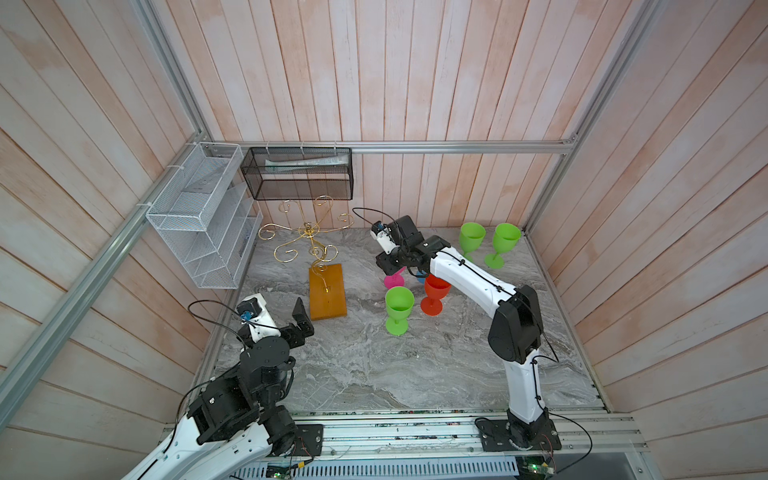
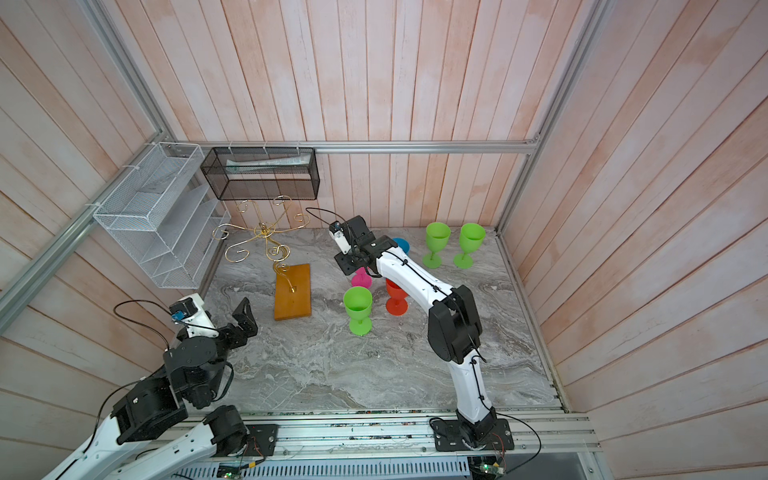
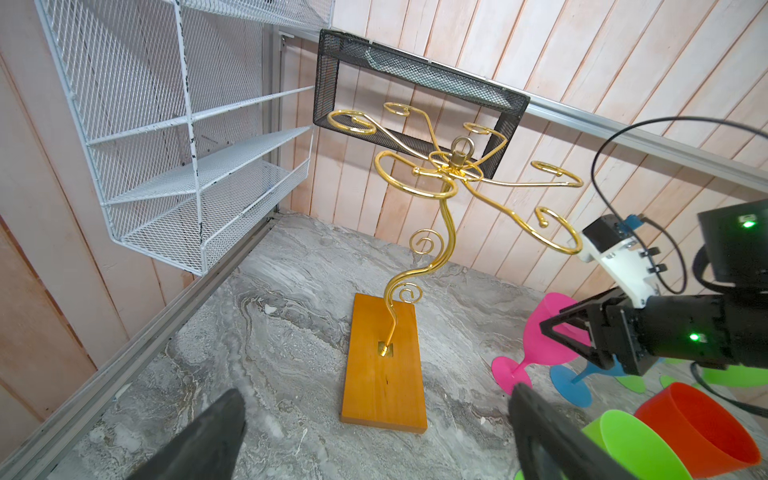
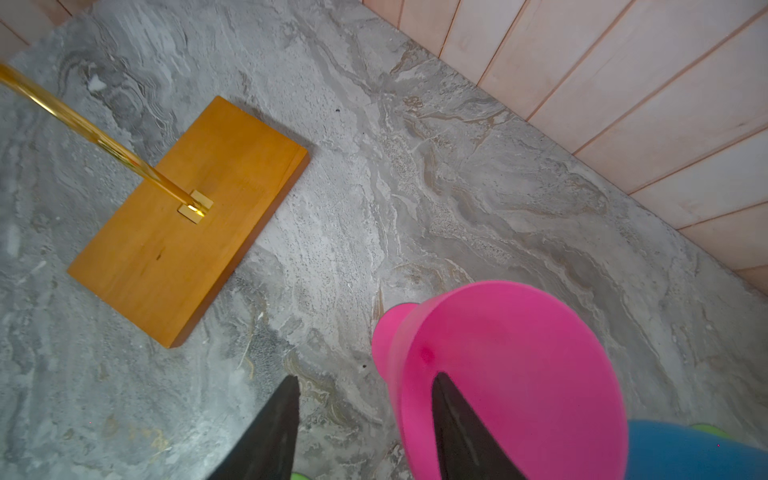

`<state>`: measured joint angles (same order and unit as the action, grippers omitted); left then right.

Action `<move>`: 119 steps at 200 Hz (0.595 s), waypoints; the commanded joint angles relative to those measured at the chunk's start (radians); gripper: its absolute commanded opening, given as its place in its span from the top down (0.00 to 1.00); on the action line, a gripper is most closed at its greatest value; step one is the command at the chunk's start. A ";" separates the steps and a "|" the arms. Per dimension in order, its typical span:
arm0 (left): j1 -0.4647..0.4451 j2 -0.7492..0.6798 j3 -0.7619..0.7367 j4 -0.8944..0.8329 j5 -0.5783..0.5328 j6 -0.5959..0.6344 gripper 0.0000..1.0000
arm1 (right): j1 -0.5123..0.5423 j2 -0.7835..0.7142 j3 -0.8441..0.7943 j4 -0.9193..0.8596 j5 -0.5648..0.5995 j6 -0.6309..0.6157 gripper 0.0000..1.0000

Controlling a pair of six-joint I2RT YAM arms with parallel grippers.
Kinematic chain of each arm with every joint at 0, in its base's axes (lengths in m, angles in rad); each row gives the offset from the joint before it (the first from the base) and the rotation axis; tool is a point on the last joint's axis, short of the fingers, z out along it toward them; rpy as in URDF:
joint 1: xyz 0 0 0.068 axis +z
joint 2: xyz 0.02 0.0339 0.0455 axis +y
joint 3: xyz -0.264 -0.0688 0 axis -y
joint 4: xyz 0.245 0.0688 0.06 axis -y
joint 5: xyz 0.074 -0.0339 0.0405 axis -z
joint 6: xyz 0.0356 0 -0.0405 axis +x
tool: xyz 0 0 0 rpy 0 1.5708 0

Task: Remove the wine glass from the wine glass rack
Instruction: 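Open the right gripper and lift away from the pink glass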

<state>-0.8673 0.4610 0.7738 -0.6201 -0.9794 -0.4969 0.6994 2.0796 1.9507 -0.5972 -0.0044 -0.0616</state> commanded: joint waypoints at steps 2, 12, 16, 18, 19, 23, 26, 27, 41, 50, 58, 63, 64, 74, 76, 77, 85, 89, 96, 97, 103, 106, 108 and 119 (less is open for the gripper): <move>-0.004 0.001 -0.018 0.049 -0.028 0.043 0.00 | 0.009 -0.099 -0.017 0.030 -0.006 -0.002 0.42; -0.004 0.000 -0.021 0.063 -0.028 0.054 0.00 | 0.009 -0.127 -0.041 0.053 -0.011 0.004 0.40; -0.004 0.000 -0.022 0.069 -0.028 0.056 0.00 | 0.009 -0.141 -0.051 0.063 -0.013 0.006 0.39; -0.004 -0.001 -0.023 0.071 -0.028 0.058 0.00 | 0.009 -0.146 -0.057 0.068 -0.015 0.005 0.38; -0.004 -0.001 -0.023 0.073 -0.028 0.059 0.00 | 0.008 -0.149 -0.059 0.071 -0.018 0.006 0.38; -0.004 -0.001 -0.025 0.078 -0.028 0.060 0.00 | 0.008 -0.162 -0.067 0.081 -0.018 0.005 0.37; -0.004 -0.001 -0.027 0.083 -0.027 0.062 0.00 | 0.008 -0.170 -0.074 0.087 -0.022 0.007 0.37; -0.003 -0.002 -0.027 0.085 -0.027 0.063 0.00 | 0.008 -0.173 -0.077 0.089 -0.023 0.007 0.36; -0.003 -0.005 -0.039 0.111 -0.025 0.084 0.00 | 0.006 -0.217 -0.115 0.118 -0.035 0.009 0.34; -0.004 -0.005 -0.047 0.123 -0.025 0.092 0.00 | 0.005 -0.248 -0.140 0.136 -0.040 0.013 0.33; -0.003 -0.005 -0.055 0.140 -0.024 0.104 0.00 | 0.004 -0.278 -0.167 0.157 -0.043 0.016 0.32; -0.004 -0.008 -0.062 0.155 -0.022 0.113 0.00 | 0.002 -0.298 -0.190 0.172 -0.043 0.016 0.32; -0.003 -0.007 -0.064 0.159 -0.022 0.116 0.00 | 0.001 -0.304 -0.194 0.176 -0.042 0.016 0.32; -0.003 -0.011 -0.083 0.203 -0.019 0.136 0.00 | -0.005 -0.356 -0.246 0.216 -0.039 0.018 0.31; -0.004 -0.012 -0.088 0.216 -0.019 0.144 0.00 | -0.007 -0.366 -0.259 0.226 -0.038 0.019 0.30; -0.002 -0.013 -0.090 0.223 -0.018 0.147 0.00 | -0.008 -0.372 -0.265 0.231 -0.038 0.019 0.30; 0.000 -0.018 -0.114 0.284 -0.010 0.186 0.00 | -0.018 -0.419 -0.320 0.272 -0.036 0.024 0.29; 0.003 -0.020 -0.128 0.313 -0.006 0.201 0.00 | -0.025 -0.444 -0.352 0.296 -0.033 0.027 0.29; 0.011 -0.024 -0.148 0.355 0.000 0.219 0.00 | -0.040 -0.489 -0.410 0.341 -0.030 0.032 0.28; 0.013 -0.025 -0.151 0.360 0.000 0.222 0.00 | -0.040 -0.497 -0.419 0.348 -0.030 0.032 0.28; 0.026 -0.024 -0.164 0.387 0.010 0.230 0.00 | -0.057 -0.534 -0.471 0.388 -0.029 0.036 0.27; 0.034 -0.025 -0.172 0.401 0.015 0.234 0.00 | -0.066 -0.557 -0.498 0.407 -0.028 0.038 0.26; 0.042 -0.024 -0.177 0.412 0.021 0.238 0.00 | -0.072 -0.571 -0.516 0.424 -0.026 0.040 0.26; 0.094 -0.022 -0.200 0.451 0.066 0.250 0.00 | -0.108 -0.643 -0.618 0.505 -0.012 0.048 0.24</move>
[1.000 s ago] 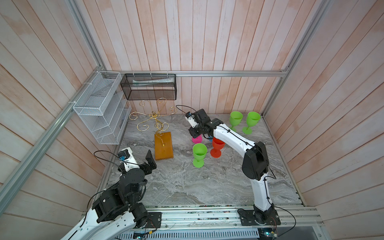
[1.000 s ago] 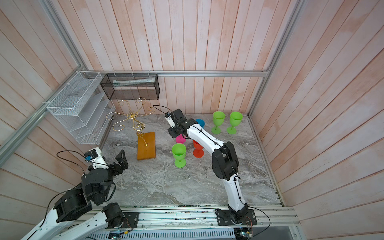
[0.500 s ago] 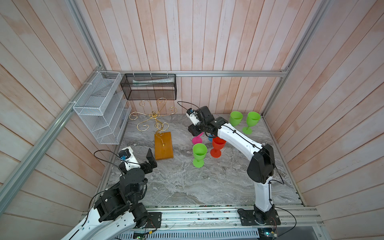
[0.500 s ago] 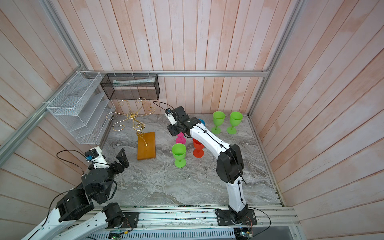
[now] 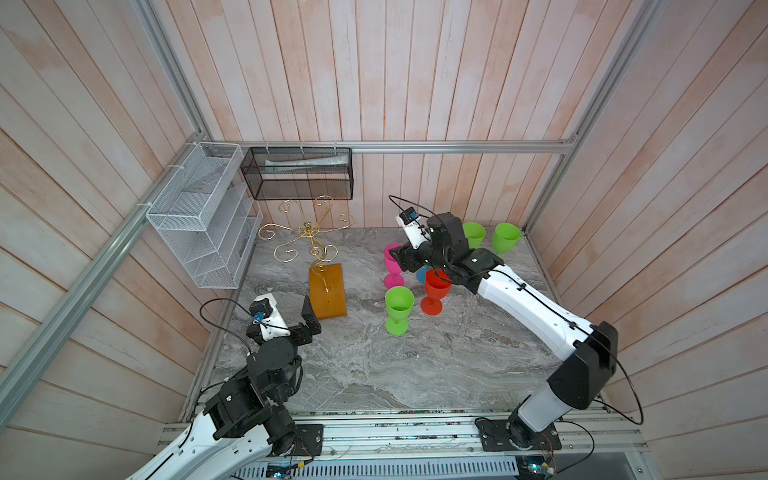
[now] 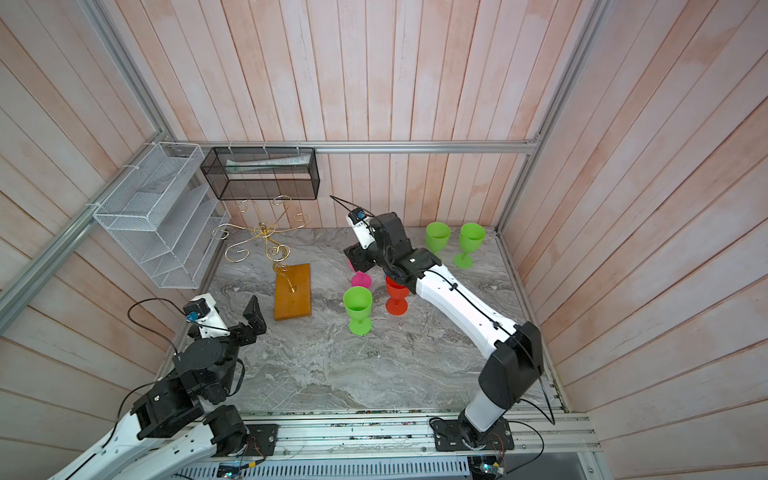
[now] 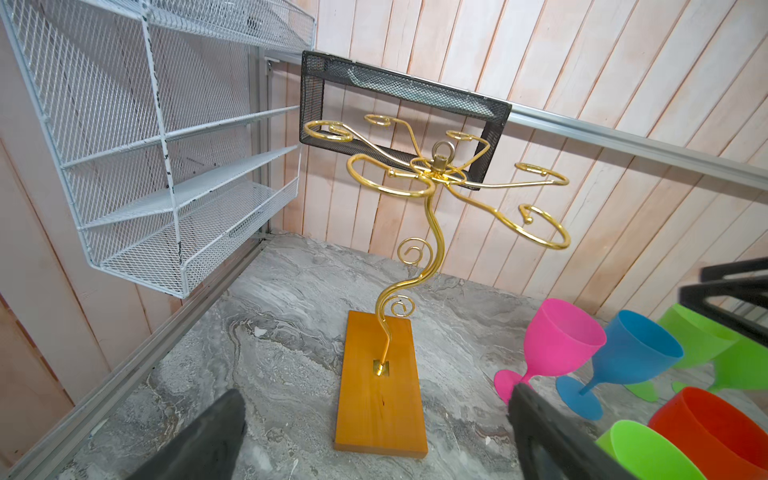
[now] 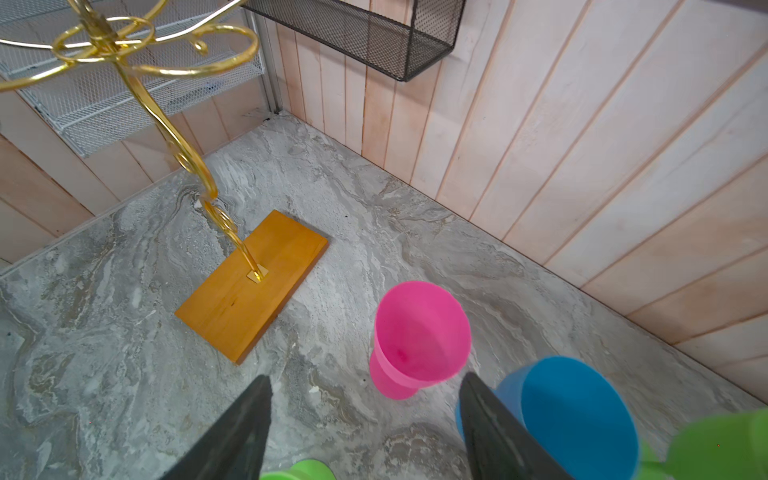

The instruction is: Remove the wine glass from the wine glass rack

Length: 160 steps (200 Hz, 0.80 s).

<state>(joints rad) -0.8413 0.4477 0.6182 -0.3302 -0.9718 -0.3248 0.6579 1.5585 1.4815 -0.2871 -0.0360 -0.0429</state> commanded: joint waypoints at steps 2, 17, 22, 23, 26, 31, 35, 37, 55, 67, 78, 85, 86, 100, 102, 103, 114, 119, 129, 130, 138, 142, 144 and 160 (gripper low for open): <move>0.079 -0.009 -0.049 0.168 0.068 0.078 0.00 | -0.073 -0.137 -0.169 0.210 0.025 0.032 0.24; 0.191 0.000 -0.077 0.200 0.172 0.060 0.00 | -0.136 -0.236 -0.307 0.320 0.048 0.051 0.22; 0.233 0.005 -0.086 0.209 0.216 0.047 0.00 | -0.157 -0.267 -0.356 0.358 0.050 0.057 0.22; 0.246 0.007 -0.088 0.211 0.224 0.042 0.00 | -0.157 -0.274 -0.364 0.373 0.050 0.060 0.22; 0.273 0.012 -0.092 0.216 0.251 0.033 0.00 | -0.177 -0.293 -0.399 0.387 0.052 0.063 0.22; 0.324 0.020 -0.099 0.221 0.294 0.008 0.00 | -0.205 -0.323 -0.446 0.424 0.052 0.071 0.22; 0.363 0.029 -0.102 0.223 0.332 -0.017 0.00 | -0.225 -0.345 -0.482 0.452 0.047 0.078 0.22; 0.384 0.033 -0.105 0.226 0.354 -0.031 0.00 | -0.238 -0.356 -0.499 0.464 0.043 0.081 0.21; 0.544 0.085 -0.136 0.274 0.530 -0.114 0.00 | -0.315 -0.428 -0.618 0.547 0.047 0.078 0.21; 0.617 0.131 -0.153 0.303 0.598 -0.145 0.00 | -0.338 -0.462 -0.687 0.591 0.114 0.045 0.21; 0.652 0.176 -0.164 0.336 0.619 -0.150 0.00 | -0.357 -0.495 -0.759 0.650 0.190 0.025 0.21; 0.662 0.200 -0.171 0.365 0.615 -0.144 0.00 | -0.376 -0.519 -0.813 0.700 0.213 0.015 0.21; 0.662 0.202 -0.172 0.369 0.614 -0.141 0.00 | -0.379 -0.523 -0.821 0.708 0.215 0.014 0.21; 0.666 0.235 -0.192 0.440 0.596 -0.100 0.00 | -0.428 -0.560 -0.935 0.826 0.230 0.036 0.21; 0.667 0.238 -0.196 0.449 0.592 -0.093 0.00 | -0.437 -0.565 -0.951 0.844 0.232 0.041 0.21; 0.668 0.240 -0.197 0.453 0.591 -0.089 0.00 | -0.441 -0.567 -0.959 0.853 0.232 0.044 0.21; 0.670 0.258 -0.212 0.504 0.573 -0.044 0.00 | -0.484 -0.586 -1.047 0.950 0.241 0.071 0.21; 0.674 0.269 -0.219 0.524 0.565 -0.022 0.00 | -0.501 -0.592 -1.084 0.988 0.248 0.081 0.21; 0.689 0.294 -0.232 0.567 0.572 0.027 0.00 | -0.530 -0.599 -1.152 1.058 0.263 0.091 0.21; 0.691 0.298 -0.233 0.569 0.574 0.030 0.00 | -0.533 -0.599 -1.159 1.064 0.266 0.092 0.21; 0.713 0.326 -0.235 0.572 0.584 0.028 0.00 | -0.547 -0.604 -1.206 1.110 0.276 0.104 0.21; 0.729 0.338 -0.234 0.570 0.602 0.017 0.00 | -0.552 -0.606 -1.227 1.128 0.275 0.105 0.21; 0.738 0.343 -0.233 0.569 0.617 0.011 0.00 | -0.554 -0.608 -1.236 1.137 0.273 0.101 0.21; 0.807 0.379 -0.251 0.623 0.735 -0.018 0.00 | -0.555 -0.614 -1.309 1.214 0.272 0.071 0.21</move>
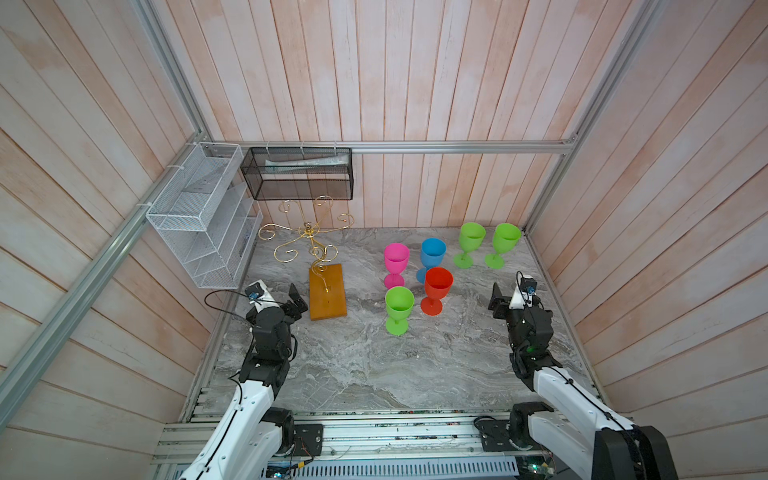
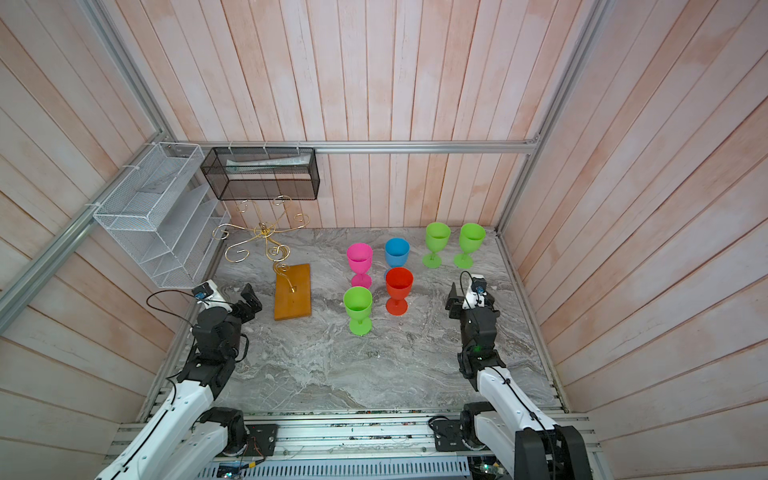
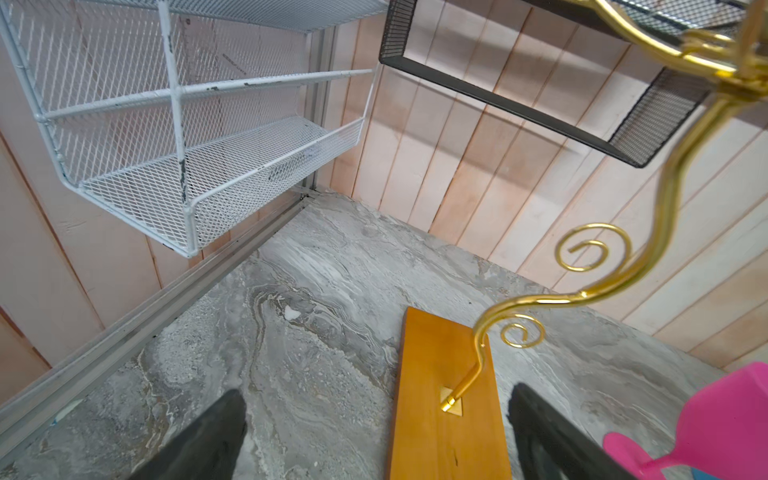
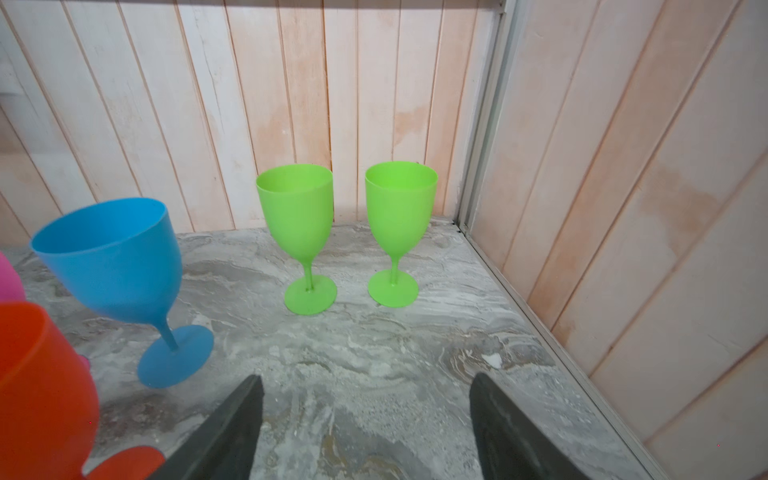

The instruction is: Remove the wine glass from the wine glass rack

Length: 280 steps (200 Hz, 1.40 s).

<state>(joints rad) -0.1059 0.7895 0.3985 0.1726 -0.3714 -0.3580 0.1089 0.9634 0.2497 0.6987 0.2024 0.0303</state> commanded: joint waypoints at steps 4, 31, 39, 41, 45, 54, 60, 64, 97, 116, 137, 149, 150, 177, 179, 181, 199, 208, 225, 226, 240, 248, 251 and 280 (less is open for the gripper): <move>0.081 0.048 -0.042 0.145 0.148 0.022 0.00 | -0.006 -0.015 -0.095 0.258 0.041 -0.005 0.21; 0.121 0.121 -0.067 0.212 0.160 0.108 0.00 | -0.009 0.028 -0.168 0.383 0.067 -0.017 0.21; 0.123 0.140 -0.077 0.239 0.144 0.133 0.00 | -0.009 0.045 -0.182 0.410 0.075 -0.017 0.21; 0.123 0.143 -0.080 0.249 0.140 0.139 0.00 | -0.009 0.049 -0.186 0.416 0.075 -0.017 0.21; 0.125 0.154 -0.086 0.268 0.135 0.149 0.00 | -0.011 0.061 -0.194 0.436 0.075 -0.016 0.21; 0.134 0.174 -0.106 0.325 0.138 0.172 0.00 | -0.012 0.095 -0.206 0.475 0.077 -0.020 0.21; 0.142 0.187 -0.117 0.358 0.140 0.182 0.00 | -0.012 0.116 -0.210 0.493 0.077 -0.022 0.21; 0.148 0.195 -0.122 0.375 0.142 0.183 0.00 | -0.012 0.129 -0.213 0.504 0.077 -0.020 0.21; 0.193 0.227 -0.174 0.511 0.207 0.189 0.00 | -0.013 0.233 -0.216 0.585 0.066 -0.022 0.21; 0.233 0.284 -0.191 0.584 0.269 0.194 0.00 | -0.015 0.292 -0.214 0.644 0.072 -0.046 0.21; 0.251 0.366 -0.210 0.683 0.289 0.198 0.00 | -0.024 0.334 -0.212 0.686 0.071 -0.049 0.21; 0.253 0.416 -0.217 0.742 0.320 0.209 0.00 | -0.038 0.376 -0.215 0.737 0.070 -0.041 0.21; 0.253 0.421 -0.217 0.747 0.323 0.211 0.00 | -0.039 0.380 -0.215 0.741 0.069 -0.041 0.21; 0.255 0.520 -0.184 0.827 0.385 0.227 0.00 | -0.057 0.517 -0.208 0.855 0.062 -0.032 0.21; 0.255 0.525 -0.176 0.820 0.392 0.227 0.00 | -0.057 0.526 -0.207 0.864 0.061 -0.032 0.21; 0.255 0.530 -0.168 0.812 0.400 0.228 0.00 | -0.057 0.539 -0.206 0.873 0.061 -0.032 0.21; 0.252 0.569 -0.115 0.758 0.446 0.236 0.00 | -0.057 0.605 -0.194 0.941 0.096 -0.019 0.21; 0.246 0.581 -0.128 0.780 0.447 0.223 0.00 | -0.060 0.602 -0.186 0.915 0.103 -0.011 0.21; 0.191 0.701 -0.232 1.094 0.398 0.253 0.00 | -0.072 0.560 -0.151 0.782 0.087 0.003 0.21; 0.187 0.710 -0.234 1.107 0.394 0.256 0.00 | -0.073 0.557 -0.148 0.773 0.086 0.004 0.21; 0.145 0.781 -0.208 1.188 0.347 0.306 0.00 | -0.097 0.545 -0.110 0.688 0.057 0.024 0.22; 0.141 0.729 -0.140 0.968 0.355 0.307 0.00 | -0.108 0.554 -0.087 0.656 0.050 0.037 0.22; 0.142 0.728 -0.122 0.923 0.352 0.306 0.00 | -0.109 0.556 -0.078 0.640 0.046 0.041 0.22; 0.133 0.755 -0.111 0.936 0.332 0.313 0.00 | -0.119 0.556 -0.025 0.541 0.031 0.045 0.22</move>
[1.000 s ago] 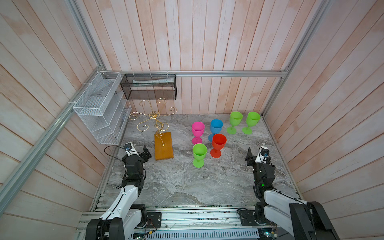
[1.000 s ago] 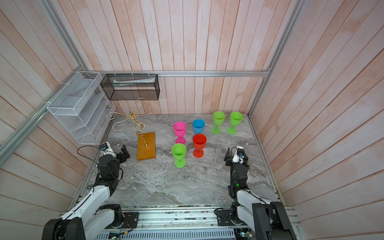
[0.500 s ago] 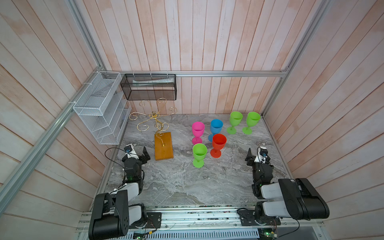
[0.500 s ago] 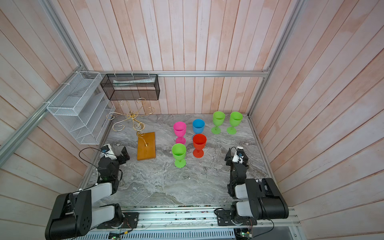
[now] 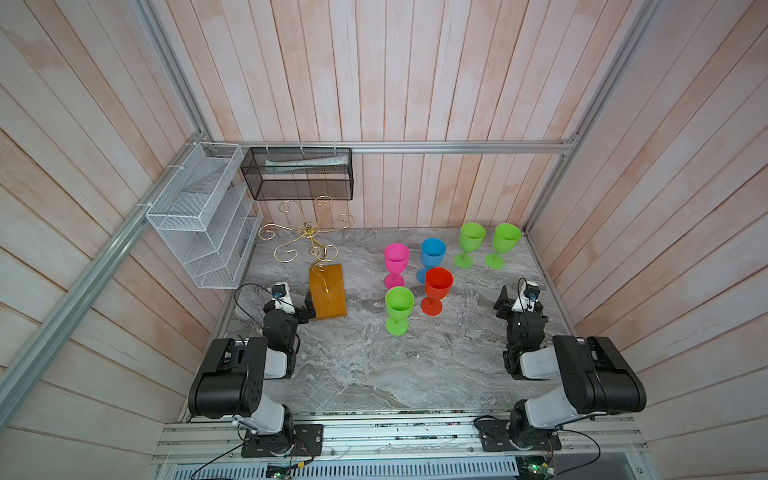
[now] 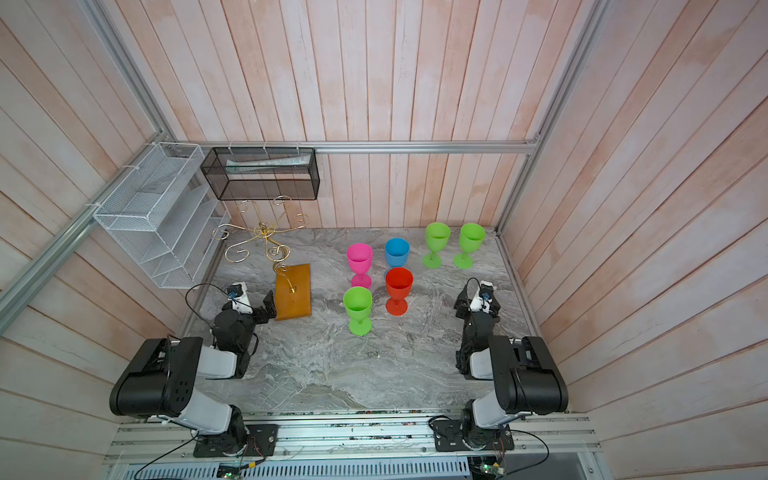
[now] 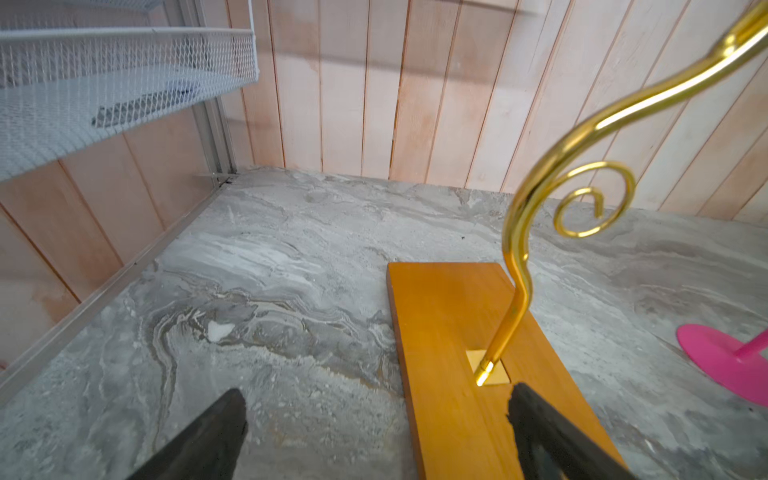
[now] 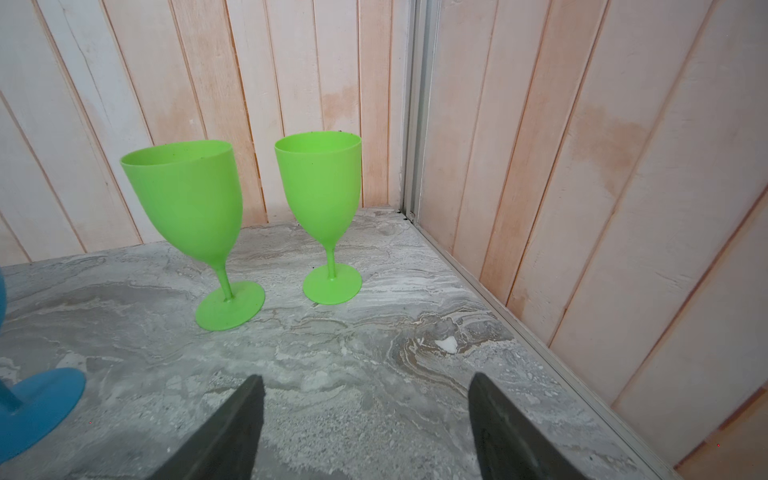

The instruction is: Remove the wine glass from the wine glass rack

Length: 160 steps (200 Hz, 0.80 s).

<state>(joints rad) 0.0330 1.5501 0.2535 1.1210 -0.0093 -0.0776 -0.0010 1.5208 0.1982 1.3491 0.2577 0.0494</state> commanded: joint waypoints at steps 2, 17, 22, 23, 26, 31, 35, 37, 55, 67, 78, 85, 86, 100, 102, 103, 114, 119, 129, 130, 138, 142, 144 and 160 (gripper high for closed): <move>-0.005 -0.001 0.031 0.002 -0.030 0.033 0.00 | -0.009 -0.001 0.027 -0.110 -0.025 0.026 0.21; -0.006 -0.002 0.032 0.003 -0.031 0.033 0.00 | -0.009 -0.002 0.028 -0.116 -0.025 0.027 0.03; -0.007 -0.009 0.036 -0.019 -0.031 0.033 0.00 | -0.010 -0.002 0.027 -0.114 -0.025 0.026 0.02; -0.007 -0.009 0.036 -0.022 -0.031 0.034 0.00 | -0.009 -0.002 0.027 -0.114 -0.026 0.026 0.02; -0.007 -0.010 0.036 -0.024 -0.031 0.033 0.00 | -0.010 -0.002 0.027 -0.114 -0.025 0.027 0.02; -0.007 -0.008 0.034 -0.011 -0.031 0.033 0.00 | -0.008 -0.002 0.027 -0.113 -0.027 0.026 0.02; -0.007 -0.006 0.031 -0.003 -0.031 0.033 0.00 | -0.008 -0.002 0.027 -0.113 -0.027 0.026 0.02; -0.007 -0.006 0.031 -0.002 -0.031 0.034 0.00 | -0.008 -0.002 0.027 -0.113 -0.028 0.026 0.02; -0.009 -0.010 0.030 -0.007 -0.032 0.033 0.00 | -0.009 -0.002 0.027 -0.114 -0.027 0.025 0.02; -0.008 -0.011 0.030 -0.009 -0.031 0.034 0.00 | -0.008 -0.002 0.027 -0.114 -0.028 0.026 0.02; -0.008 -0.010 0.031 -0.006 -0.032 0.035 0.00 | -0.008 -0.003 0.027 -0.114 -0.030 0.024 0.02; -0.008 -0.011 0.031 -0.008 -0.033 0.034 0.00 | -0.007 -0.004 0.028 -0.117 -0.034 0.019 0.02; -0.008 -0.011 0.030 -0.009 -0.032 0.034 0.00 | -0.007 -0.004 0.028 -0.119 -0.034 0.018 0.02; -0.008 -0.010 0.031 -0.008 -0.032 0.033 0.00 | -0.007 -0.004 0.030 -0.121 -0.035 0.019 0.02; -0.008 -0.010 0.030 -0.009 -0.032 0.034 0.00 | -0.007 -0.004 0.030 -0.120 -0.035 0.020 0.02; -0.008 -0.011 0.030 -0.009 -0.031 0.033 0.00 | -0.008 -0.004 0.029 -0.121 -0.035 0.019 0.02; -0.008 -0.011 0.030 -0.008 -0.033 0.034 0.00 | -0.008 -0.004 0.029 -0.121 -0.034 0.019 0.02; -0.008 -0.011 0.031 -0.009 -0.032 0.034 0.00 | -0.007 -0.004 0.030 -0.120 -0.034 0.019 0.02; -0.008 -0.011 0.031 -0.009 -0.033 0.035 0.00 | -0.009 -0.004 0.030 -0.122 -0.034 0.018 0.02; -0.008 -0.011 0.030 -0.009 -0.033 0.035 0.00 | -0.009 -0.004 0.029 -0.121 -0.035 0.018 0.02; -0.008 -0.011 0.030 -0.009 -0.033 0.034 0.00 | -0.007 -0.001 0.033 -0.121 -0.036 0.017 0.02; -0.009 -0.010 0.030 -0.009 -0.034 0.035 0.00 | -0.007 -0.001 0.033 -0.121 -0.035 0.018 0.02; -0.009 -0.010 0.030 -0.009 -0.034 0.035 0.00 | -0.007 -0.002 0.033 -0.122 -0.036 0.018 0.02; -0.009 -0.011 0.030 -0.009 -0.033 0.035 0.00 | -0.007 -0.001 0.034 -0.127 -0.035 0.018 0.02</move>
<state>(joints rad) 0.0296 1.5482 0.2760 1.1141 -0.0338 -0.0551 -0.0044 1.5208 0.2180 1.2396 0.2337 0.0601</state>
